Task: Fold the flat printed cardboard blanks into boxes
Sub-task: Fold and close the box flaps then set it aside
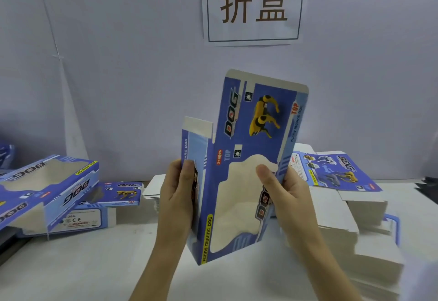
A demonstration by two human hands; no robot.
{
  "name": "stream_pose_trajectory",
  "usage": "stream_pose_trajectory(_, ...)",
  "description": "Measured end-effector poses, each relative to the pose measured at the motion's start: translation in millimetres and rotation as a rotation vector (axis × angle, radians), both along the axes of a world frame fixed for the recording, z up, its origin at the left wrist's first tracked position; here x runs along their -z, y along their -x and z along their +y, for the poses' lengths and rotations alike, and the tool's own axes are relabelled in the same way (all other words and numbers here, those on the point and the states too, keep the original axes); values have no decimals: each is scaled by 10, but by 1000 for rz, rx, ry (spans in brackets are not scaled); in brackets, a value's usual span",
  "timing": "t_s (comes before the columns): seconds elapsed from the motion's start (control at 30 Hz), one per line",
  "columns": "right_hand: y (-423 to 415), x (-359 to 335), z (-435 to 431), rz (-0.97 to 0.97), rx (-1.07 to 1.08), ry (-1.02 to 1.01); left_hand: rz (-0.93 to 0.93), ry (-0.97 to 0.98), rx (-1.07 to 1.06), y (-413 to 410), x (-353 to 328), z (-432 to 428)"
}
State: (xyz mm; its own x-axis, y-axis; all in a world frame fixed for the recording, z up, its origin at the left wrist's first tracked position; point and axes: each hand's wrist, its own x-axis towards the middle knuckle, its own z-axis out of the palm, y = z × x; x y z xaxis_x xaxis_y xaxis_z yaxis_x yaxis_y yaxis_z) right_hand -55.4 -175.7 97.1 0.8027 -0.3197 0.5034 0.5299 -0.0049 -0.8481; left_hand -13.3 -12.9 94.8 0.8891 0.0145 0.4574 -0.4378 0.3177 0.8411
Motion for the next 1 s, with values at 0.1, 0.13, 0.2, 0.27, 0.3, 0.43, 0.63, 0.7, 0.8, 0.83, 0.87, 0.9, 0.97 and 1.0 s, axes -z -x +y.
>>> stream_pose_trajectory(0.1,-15,28,40,-33,122,-24,-53,-129,-60,3,-30,25)
stream_pose_trajectory(0.13,-13,36,58,-44,159,-9,-73,-186,-91,8,-33,26)
stream_pose_trajectory(0.2,-7,37,106,-85,186,16,-106,-250,-107,51,-41,3)
stream_pose_trajectory(0.27,-4,38,148,-107,148,54,-131,-294,-37,83,-39,-57)
stream_pose_trajectory(0.3,-9,40,148,-110,117,61,-141,-328,-41,94,-38,-83)
stream_pose_trajectory(0.43,-50,30,72,-171,-10,61,-280,-308,-269,98,-12,-77)
stream_pose_trajectory(0.63,-88,26,-144,-59,-77,-205,-431,-561,-246,-47,-7,86)
stream_pose_trajectory(0.7,-85,36,-239,-43,-18,-215,-402,-527,-122,-67,-9,157)
stream_pose_trajectory(0.8,-33,-28,-285,-55,-18,-145,-200,-286,125,-24,-44,211)
stream_pose_trajectory(0.83,-24,-43,-291,-60,-10,-113,-156,-255,132,-17,-60,205)
stream_pose_trajectory(0.87,-5,-56,-287,-57,-5,-96,-132,-245,112,-17,-67,194)
stream_pose_trajectory(0.9,-4,-51,-291,-50,1,-78,-121,-237,75,-13,-74,176)
stream_pose_trajectory(0.97,7,-48,-284,-36,36,-50,-104,-209,17,-9,-81,143)
stream_pose_trajectory(1.0,12,-50,-278,-32,49,-50,-102,-200,-10,-8,-81,137)
